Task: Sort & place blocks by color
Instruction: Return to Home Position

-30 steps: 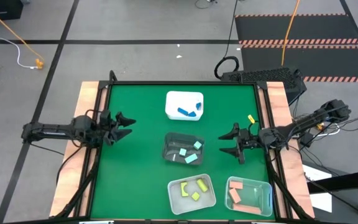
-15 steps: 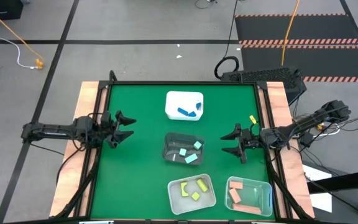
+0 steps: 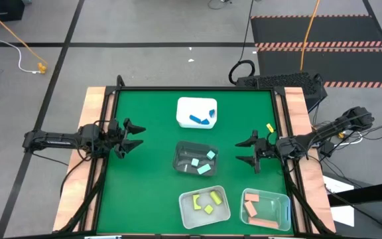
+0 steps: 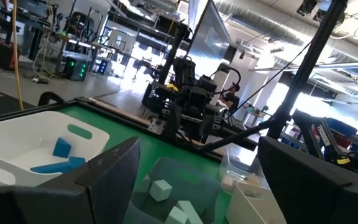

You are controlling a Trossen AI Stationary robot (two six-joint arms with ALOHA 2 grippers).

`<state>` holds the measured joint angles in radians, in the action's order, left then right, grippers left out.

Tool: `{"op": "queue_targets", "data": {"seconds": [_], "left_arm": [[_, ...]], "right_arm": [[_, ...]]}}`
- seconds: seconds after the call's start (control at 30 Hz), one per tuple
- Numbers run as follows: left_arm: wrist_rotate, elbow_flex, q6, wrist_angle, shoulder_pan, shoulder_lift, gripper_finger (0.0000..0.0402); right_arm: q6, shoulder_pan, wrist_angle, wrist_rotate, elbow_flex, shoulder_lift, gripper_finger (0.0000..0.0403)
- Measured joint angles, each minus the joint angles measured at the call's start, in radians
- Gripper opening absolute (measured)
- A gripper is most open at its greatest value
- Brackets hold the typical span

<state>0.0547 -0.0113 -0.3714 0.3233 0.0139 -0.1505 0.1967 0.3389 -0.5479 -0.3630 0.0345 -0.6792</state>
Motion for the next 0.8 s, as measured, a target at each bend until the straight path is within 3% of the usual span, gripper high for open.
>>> {"op": "queue_targets", "data": {"seconds": [0.57,0.8], "left_arm": [[0.000,-0.001,0.000,-0.001,0.000,0.000,0.0324],[0.000,-0.001,0.000,0.000,0.000,0.000,0.0324]], "right_arm": [[0.000,0.003,0.000,0.002,-0.002,0.016,0.0249],[0.000,-0.016,0.006,0.002,-0.002,0.147,0.0249]]}}
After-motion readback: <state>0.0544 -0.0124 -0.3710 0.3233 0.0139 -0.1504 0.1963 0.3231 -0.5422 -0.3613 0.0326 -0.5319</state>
